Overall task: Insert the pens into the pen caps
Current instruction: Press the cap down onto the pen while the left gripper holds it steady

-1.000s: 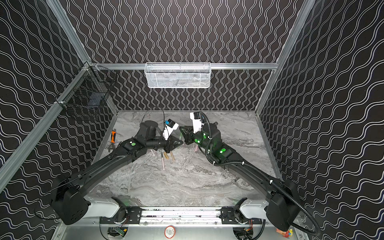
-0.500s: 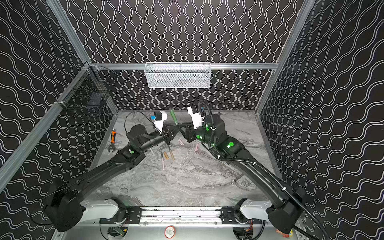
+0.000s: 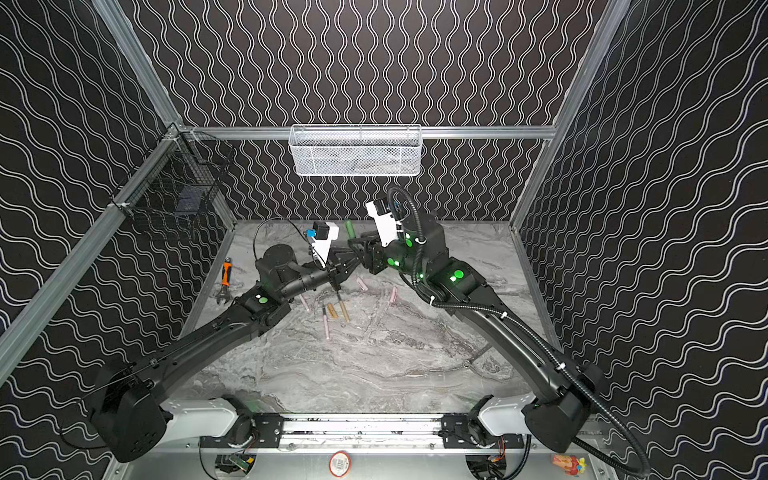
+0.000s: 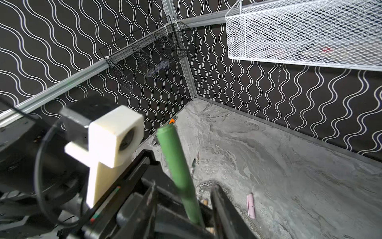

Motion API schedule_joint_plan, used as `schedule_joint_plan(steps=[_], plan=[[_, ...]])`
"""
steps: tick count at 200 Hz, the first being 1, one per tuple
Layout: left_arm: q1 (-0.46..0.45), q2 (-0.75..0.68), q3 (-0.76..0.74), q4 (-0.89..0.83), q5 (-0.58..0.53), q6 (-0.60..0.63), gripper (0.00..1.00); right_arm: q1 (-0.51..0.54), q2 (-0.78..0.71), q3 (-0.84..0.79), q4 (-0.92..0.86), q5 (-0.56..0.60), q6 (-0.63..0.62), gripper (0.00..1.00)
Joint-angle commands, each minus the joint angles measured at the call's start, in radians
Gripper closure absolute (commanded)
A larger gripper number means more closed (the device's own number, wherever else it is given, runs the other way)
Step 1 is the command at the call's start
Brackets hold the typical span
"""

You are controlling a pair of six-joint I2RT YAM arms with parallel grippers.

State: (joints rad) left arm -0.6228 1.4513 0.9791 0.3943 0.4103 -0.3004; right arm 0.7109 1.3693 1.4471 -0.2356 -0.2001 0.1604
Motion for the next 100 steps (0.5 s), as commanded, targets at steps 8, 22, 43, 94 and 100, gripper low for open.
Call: schedule_joint_plan(steps=[8, 22, 43, 94, 100], plan=[[0.000, -0.012, -0.012, 0.015, 0.025, 0.031, 1.00, -0.001, 0.014, 0.008, 0.014, 0.010, -0.009, 0.59], [0.001, -0.013, -0.013, 0.011, 0.029, 0.035, 1.00, -0.002, 0.027, 0.013, 0.001, -0.006, -0.009, 0.65], [0.001, -0.011, -0.016, 0.018, 0.034, 0.037, 1.00, -0.001, 0.025, 0.006, 0.004, -0.025, -0.003, 0.78], [0.005, -0.006, -0.008, 0.011, 0.044, 0.036, 1.00, -0.001, 0.006, -0.051, 0.015, -0.061, 0.028, 0.90], [0.005, -0.008, -0.011, 0.014, 0.043, 0.035, 1.00, -0.001, 0.000, -0.061, 0.024, -0.067, 0.035, 0.91]])
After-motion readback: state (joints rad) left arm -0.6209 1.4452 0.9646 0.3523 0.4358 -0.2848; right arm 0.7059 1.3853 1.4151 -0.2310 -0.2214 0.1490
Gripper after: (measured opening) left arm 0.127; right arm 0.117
